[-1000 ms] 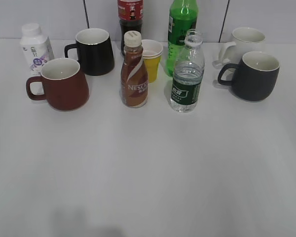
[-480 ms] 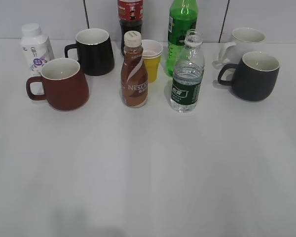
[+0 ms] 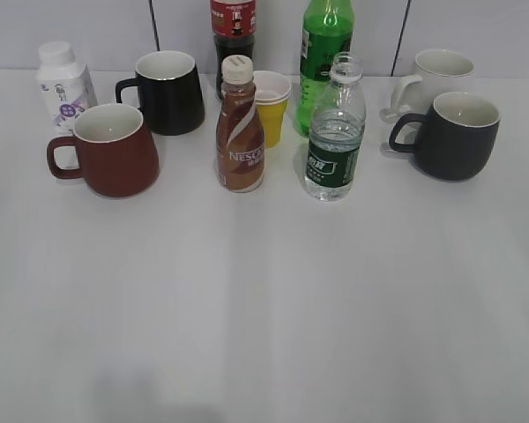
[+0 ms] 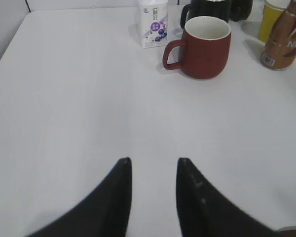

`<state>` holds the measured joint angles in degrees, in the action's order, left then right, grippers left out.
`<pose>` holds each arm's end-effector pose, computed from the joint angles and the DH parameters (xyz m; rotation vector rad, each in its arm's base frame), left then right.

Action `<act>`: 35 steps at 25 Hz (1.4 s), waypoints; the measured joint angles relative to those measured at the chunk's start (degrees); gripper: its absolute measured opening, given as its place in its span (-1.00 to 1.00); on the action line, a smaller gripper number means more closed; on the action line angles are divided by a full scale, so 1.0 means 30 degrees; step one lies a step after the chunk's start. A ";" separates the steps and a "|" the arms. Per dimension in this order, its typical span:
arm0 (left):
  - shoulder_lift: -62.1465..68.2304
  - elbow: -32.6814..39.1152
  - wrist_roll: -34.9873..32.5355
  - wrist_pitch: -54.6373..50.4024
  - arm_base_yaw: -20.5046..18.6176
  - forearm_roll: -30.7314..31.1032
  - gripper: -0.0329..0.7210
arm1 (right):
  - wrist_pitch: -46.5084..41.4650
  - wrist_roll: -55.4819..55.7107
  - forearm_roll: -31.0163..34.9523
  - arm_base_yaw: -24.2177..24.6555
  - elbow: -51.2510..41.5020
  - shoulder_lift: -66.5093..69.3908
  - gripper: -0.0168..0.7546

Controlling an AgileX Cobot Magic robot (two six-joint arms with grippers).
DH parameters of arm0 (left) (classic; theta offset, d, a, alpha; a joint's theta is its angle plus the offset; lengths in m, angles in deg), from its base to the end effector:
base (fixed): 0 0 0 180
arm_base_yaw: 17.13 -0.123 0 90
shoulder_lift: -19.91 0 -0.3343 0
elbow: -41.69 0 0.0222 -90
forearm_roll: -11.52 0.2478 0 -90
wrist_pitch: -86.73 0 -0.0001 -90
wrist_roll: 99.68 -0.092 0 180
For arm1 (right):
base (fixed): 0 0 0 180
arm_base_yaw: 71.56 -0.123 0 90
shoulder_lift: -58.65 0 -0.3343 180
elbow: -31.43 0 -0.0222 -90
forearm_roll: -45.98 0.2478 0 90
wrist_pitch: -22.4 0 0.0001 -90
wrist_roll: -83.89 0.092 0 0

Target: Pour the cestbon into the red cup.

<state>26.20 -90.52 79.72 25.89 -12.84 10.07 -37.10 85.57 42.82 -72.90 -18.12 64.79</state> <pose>-0.0612 0.0026 0.2841 0.0874 2.0043 -0.0713 -0.0570 -0.0057 0.2776 0.0081 2.0094 -0.0320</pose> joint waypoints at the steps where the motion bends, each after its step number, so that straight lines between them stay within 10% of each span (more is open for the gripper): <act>1: 0.0000 0.0000 0.0000 0.0000 0.0000 0.0000 -0.28 | 0.0000 0.0000 0.0000 0.0000 0.0000 0.0000 0.16; 22: 0.0621 -0.0181 0.0000 0.1187 0.0512 -0.0761 -0.28 | 0.0295 0.0000 0.0533 0.0000 0.0179 0.0456 0.16; 35: 0.6312 -0.0196 -0.0061 1.2318 0.0512 0.0481 -0.28 | 1.0577 -0.0039 0.3504 -0.0411 0.0472 0.5783 0.16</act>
<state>45.14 -91.10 79.54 62.84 -11.31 11.52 -5.37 85.45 53.33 -74.13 -16.70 82.13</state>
